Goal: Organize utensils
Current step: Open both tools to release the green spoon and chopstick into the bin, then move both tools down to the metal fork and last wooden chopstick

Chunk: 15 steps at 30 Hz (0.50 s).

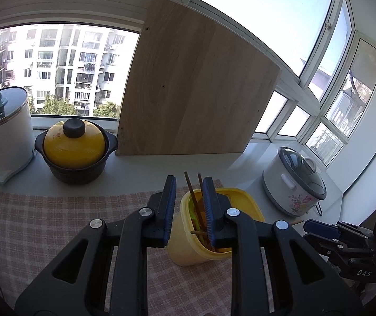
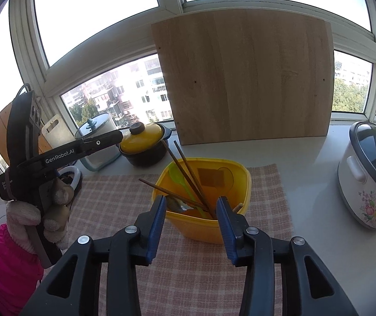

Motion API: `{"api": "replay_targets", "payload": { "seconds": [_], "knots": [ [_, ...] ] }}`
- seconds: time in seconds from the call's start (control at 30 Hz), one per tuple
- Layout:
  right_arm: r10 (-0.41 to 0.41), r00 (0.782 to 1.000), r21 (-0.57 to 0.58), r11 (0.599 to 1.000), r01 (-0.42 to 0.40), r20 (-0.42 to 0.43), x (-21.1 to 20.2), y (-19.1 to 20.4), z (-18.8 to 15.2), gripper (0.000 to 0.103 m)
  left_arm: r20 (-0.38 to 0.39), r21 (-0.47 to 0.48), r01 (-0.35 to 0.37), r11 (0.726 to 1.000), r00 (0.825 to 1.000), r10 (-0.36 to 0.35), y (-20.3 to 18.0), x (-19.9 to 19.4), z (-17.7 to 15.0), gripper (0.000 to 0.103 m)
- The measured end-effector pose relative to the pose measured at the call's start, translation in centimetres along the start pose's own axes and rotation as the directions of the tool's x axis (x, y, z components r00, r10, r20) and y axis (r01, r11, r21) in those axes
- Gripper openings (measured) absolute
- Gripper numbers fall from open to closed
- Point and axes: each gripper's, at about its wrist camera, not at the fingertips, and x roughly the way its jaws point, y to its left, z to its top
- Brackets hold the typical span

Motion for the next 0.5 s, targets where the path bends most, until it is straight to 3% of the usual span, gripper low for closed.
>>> {"api": "replay_targets", "payload": {
  "seconds": [0.03,0.07,0.37,0.5],
  "knots": [
    [0.009,1.000,-0.004,1.000,-0.009,0.003,-0.1,0.2,-0.3,0.063,0.002,0.001,-0.008,1.000,1.000,0.008,0.2,-0.5,-0.4,0.019],
    [0.021,1.000,-0.010,1.000,-0.020,0.012,-0.3,0.5,-0.6,0.067,0.003,0.003,-0.017,1.000,1.000,0.017,0.5,-1.1,-0.7,0.019],
    [0.080,0.997,-0.105,0.991,-0.079,0.005,0.4,3.6,-3.6,0.071,-0.063,-0.028,-0.102,0.994,0.993,0.100,4.4,-4.3,-5.5,0.024],
    [0.119,0.992,-0.121,0.985,-0.123,-0.038,2.1,4.4,-5.0,0.071,-0.106,-0.058,-0.146,0.988,0.985,0.139,6.5,-5.2,-8.2,0.024]
  ]
}}
